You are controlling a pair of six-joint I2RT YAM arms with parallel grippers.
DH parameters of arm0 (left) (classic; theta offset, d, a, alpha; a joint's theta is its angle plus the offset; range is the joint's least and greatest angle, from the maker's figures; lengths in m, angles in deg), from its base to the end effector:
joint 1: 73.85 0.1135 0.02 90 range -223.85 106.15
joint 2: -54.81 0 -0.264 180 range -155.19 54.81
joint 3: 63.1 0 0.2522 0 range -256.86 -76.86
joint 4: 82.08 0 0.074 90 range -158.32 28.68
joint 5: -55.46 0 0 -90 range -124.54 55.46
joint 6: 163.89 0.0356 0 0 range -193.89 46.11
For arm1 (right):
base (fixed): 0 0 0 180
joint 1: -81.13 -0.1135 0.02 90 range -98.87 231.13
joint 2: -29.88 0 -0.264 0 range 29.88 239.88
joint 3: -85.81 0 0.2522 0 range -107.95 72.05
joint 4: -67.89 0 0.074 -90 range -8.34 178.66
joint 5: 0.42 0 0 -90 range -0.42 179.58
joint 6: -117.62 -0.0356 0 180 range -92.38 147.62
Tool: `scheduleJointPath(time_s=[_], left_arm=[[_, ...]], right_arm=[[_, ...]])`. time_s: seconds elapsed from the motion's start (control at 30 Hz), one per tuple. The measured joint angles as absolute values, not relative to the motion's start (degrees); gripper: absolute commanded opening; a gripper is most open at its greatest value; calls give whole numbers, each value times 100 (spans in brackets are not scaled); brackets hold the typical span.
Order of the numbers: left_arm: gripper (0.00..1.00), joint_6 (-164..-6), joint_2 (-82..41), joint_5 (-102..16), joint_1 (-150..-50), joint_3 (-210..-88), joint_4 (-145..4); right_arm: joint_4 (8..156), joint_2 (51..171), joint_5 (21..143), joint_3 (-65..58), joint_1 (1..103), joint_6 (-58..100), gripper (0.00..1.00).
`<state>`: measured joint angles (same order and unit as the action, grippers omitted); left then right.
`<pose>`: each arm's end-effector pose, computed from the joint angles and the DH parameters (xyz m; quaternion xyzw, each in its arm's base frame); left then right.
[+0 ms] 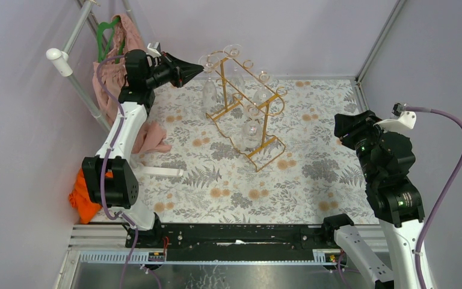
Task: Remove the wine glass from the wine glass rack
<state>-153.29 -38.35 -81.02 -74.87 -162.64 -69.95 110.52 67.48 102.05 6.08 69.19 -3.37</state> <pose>0.3827 -0.0326 0.3953 -0.2255 0.6954 -0.6214 0.2817 0.1059 0.0145 0.4428 0.1922 0.6836 0.1843 0.6795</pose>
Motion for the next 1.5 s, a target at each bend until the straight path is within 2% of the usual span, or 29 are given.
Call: scheduleJointPath(time_s=[1.5], left_arm=[[0,-14979,-3330,-7774,-7229,-16518,-6232]], right_arm=[[11047,6726,9943,936,6919,-483,43]])
